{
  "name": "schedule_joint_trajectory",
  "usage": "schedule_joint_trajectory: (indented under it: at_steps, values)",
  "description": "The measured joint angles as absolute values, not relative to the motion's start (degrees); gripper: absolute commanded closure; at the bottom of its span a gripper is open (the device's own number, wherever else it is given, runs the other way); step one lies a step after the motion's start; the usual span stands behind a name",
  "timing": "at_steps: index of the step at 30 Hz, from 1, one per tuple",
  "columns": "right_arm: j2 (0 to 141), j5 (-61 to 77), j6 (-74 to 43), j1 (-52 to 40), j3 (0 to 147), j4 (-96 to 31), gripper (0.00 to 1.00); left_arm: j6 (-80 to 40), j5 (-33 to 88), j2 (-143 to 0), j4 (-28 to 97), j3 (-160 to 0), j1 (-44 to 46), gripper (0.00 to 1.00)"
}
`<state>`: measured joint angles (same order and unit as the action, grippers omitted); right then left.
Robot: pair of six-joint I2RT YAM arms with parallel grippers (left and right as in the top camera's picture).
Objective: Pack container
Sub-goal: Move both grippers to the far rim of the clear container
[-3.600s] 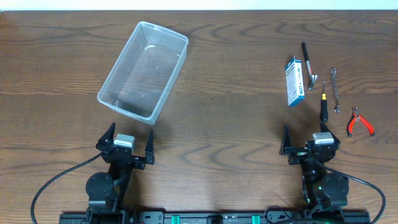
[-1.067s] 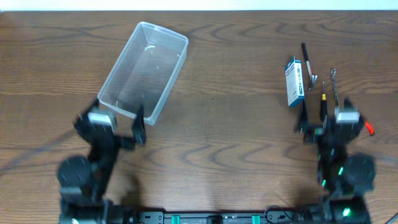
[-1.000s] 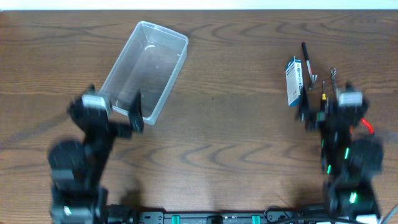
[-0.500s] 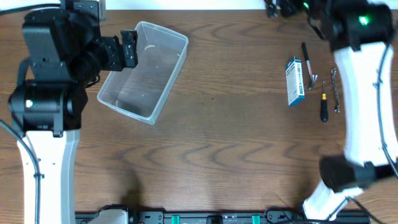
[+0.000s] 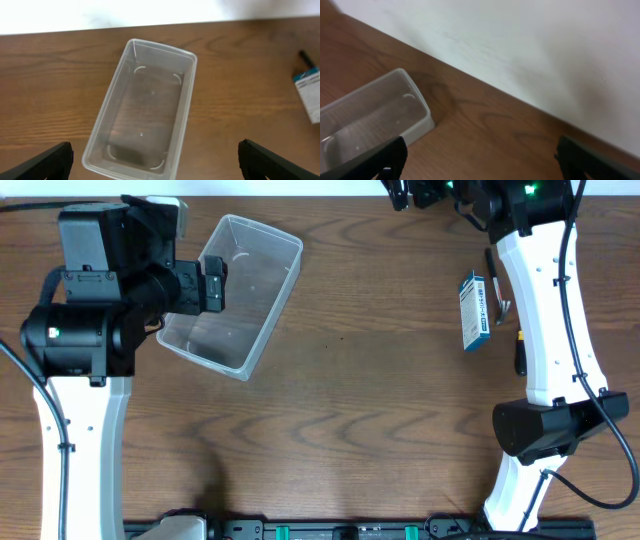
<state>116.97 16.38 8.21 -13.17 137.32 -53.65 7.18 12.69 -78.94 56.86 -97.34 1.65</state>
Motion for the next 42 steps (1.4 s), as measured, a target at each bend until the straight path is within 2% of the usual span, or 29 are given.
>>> schedule_joint_trajectory:
  at_steps: [4, 10, 13, 21, 27, 36, 42]
  values:
    - [117.58, 17.28, 11.86, -15.97, 137.88, -53.36, 0.10, 11.60, 12.67, -81.47, 57.43, -97.34, 1.65, 0.02]
    - [120.88, 14.39, 16.58, -23.24, 137.97, -54.89, 0.05, 16.64, 11.94, -88.82, 57.74, -97.32, 1.65, 0.02]
    - [124.14, 12.71, 17.80, -26.22, 137.97, -56.18, 0.06, 18.57, 11.07, -92.09, 58.24, -97.32, 1.65, 0.02]
    - [131.72, 11.66, 16.23, -27.77, 137.97, -57.84, 0.25, 23.40, 10.09, -98.00, 58.98, -97.32, 1.65, 0.02]
    - [133.38, 11.55, 14.59, -27.83, 137.95, -59.13, 0.33, 25.02, 8.60, -101.58, 58.94, -97.32, 1.65, 0.02]
    - [135.28, 11.57, 12.69, -29.98, 137.95, -58.85, 0.37, 26.00, 5.91, -103.72, 57.98, -97.32, 1.65, 0.02]
    - [135.96, 9.74, 6.00, -32.93, 137.95, -58.22, 0.38, 25.43, 5.56, -103.72, 58.02, -97.32, 1.65, 0.02]
